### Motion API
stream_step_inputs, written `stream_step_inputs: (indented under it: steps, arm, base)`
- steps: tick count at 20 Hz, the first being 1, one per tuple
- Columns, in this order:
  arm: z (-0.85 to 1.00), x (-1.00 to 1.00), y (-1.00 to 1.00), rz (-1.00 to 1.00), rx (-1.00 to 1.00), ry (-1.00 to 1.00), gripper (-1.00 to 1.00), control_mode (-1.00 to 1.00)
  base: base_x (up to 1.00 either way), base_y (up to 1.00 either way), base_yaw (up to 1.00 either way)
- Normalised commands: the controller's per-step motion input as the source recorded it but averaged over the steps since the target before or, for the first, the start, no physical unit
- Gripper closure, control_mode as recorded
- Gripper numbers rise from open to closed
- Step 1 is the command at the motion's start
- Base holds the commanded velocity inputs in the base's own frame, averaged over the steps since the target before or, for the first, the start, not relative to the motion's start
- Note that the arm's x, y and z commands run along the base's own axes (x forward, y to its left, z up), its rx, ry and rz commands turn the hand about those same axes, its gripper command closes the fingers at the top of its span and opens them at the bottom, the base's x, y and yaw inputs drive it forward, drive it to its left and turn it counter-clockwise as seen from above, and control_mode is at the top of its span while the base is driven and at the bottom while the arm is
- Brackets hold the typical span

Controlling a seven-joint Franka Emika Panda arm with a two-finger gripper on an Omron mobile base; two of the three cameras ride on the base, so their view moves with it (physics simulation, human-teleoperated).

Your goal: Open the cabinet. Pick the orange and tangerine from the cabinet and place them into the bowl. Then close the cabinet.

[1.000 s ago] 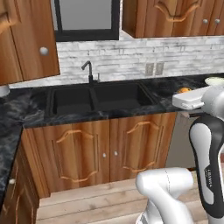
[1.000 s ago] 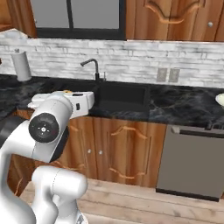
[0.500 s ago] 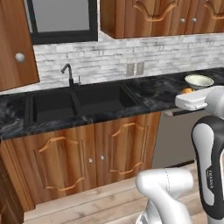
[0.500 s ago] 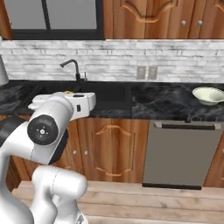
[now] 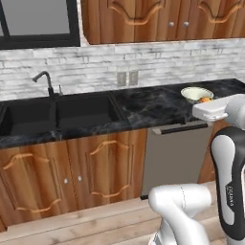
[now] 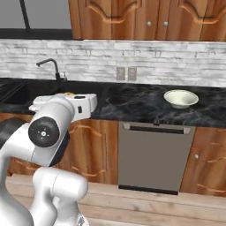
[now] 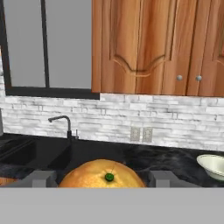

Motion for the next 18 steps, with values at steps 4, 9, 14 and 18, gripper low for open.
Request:
stream_step_inputs:
  steps: [4, 9, 14, 18]
  arm:
    - [0.00, 0.00, 0.00, 0.00, 0.00, 0.00, 1.00, 1.00]
    - [0.00, 0.00, 0.00, 0.00, 0.00, 0.00, 1.00, 1.00]
    - [0.00, 0.00, 0.00, 0.00, 0.00, 0.00, 1.00, 1.00]
    - [0.00, 0.00, 0.00, 0.00, 0.00, 0.00, 1.00, 1.00]
  base:
    - [0.32, -1.00, 0.17]
    - [0.47, -0.98, 0.13]
    - [0.74, -0.78, 0.05]
    - [0.96, -0.45, 0.02]
